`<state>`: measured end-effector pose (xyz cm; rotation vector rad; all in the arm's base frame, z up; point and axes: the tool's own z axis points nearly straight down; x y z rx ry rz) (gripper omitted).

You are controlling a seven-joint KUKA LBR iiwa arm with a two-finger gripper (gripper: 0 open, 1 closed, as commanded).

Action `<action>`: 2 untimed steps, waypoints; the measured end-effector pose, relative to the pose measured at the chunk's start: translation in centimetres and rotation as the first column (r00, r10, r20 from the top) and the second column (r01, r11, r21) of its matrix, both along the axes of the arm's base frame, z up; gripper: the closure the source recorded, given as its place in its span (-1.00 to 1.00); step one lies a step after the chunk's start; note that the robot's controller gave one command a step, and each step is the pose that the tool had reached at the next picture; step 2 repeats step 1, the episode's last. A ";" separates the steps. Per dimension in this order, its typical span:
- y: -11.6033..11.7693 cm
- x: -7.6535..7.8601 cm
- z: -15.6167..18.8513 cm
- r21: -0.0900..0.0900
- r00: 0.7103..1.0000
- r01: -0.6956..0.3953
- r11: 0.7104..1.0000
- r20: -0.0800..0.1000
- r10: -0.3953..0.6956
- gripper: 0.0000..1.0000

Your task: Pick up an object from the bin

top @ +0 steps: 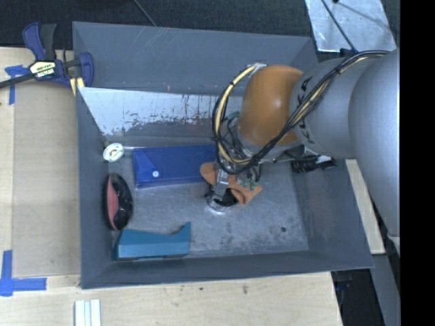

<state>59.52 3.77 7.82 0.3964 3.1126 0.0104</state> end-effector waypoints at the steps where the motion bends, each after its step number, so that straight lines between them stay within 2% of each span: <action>1: 1.0 1.9 19.3 -0.005 0.999 -0.039 0.999 0.000 0.039 1.00; 2: 1.0 1.9 19.3 -0.005 0.999 -0.039 0.999 0.000 0.039 1.00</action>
Offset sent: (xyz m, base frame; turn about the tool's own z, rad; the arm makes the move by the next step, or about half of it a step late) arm 0.0000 0.0000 0.0000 0.0000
